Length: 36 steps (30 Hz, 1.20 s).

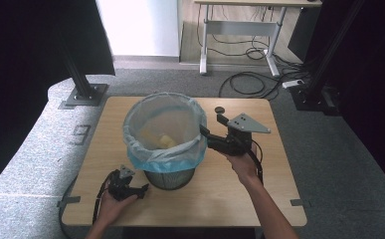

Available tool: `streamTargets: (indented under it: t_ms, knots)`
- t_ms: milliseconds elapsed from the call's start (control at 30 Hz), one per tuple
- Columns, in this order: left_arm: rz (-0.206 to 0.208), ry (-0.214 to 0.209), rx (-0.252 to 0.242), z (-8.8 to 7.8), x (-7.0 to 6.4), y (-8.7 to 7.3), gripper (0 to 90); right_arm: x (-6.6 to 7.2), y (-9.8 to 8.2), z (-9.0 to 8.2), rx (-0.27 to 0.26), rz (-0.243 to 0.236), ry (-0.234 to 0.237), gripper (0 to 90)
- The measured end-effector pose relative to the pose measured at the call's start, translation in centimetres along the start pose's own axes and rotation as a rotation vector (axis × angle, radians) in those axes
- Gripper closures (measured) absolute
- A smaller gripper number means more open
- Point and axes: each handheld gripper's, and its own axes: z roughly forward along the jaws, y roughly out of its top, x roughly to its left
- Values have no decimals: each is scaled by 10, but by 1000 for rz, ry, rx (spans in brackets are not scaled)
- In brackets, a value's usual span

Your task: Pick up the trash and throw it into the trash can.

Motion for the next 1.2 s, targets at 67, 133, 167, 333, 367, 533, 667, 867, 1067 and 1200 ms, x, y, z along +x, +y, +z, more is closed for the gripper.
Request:
streamTargets:
  t_ms: [67, 133, 167, 333, 367, 533, 667, 867, 1067, 1200]
  knots:
    - [0, 0, 0, 0, 0, 0, 70, -3, -4, -5, 1, 0, -5, 303]
    - [0, 0, 0, 0, 0, 0, 70, -6, -9, -9, 4, -2, -11, 303]
    - [0, 0, 0, 0, 0, 0, 70, -8, -11, -12, 7, 0, -16, 303]
    - [0, 1, 0, 0, 0, 0, 72, -15, -25, -20, 24, 0, -33, 303]
    - [-1, 1, 0, 0, 0, 0, 72, -16, -28, -22, 26, 3, -35, 303]
    - [-2, 2, 0, 0, 0, 0, 73, -24, -42, -33, 44, 13, -49, 303]
    - [-3, 3, -1, 0, -1, 0, 74, -32, -52, -40, 63, 27, -63, 303]
    - [-4, 3, -1, 0, -1, 0, 75, -42, -67, -43, 101, 41, -93, 303]
    - [-4, 3, -1, 0, -1, 0, 75, -46, -79, -38, 139, 41, -107, 303]
    - [-4, 3, -1, 0, -1, 0, 74, -46, -80, -38, 138, 41, -111, 302]
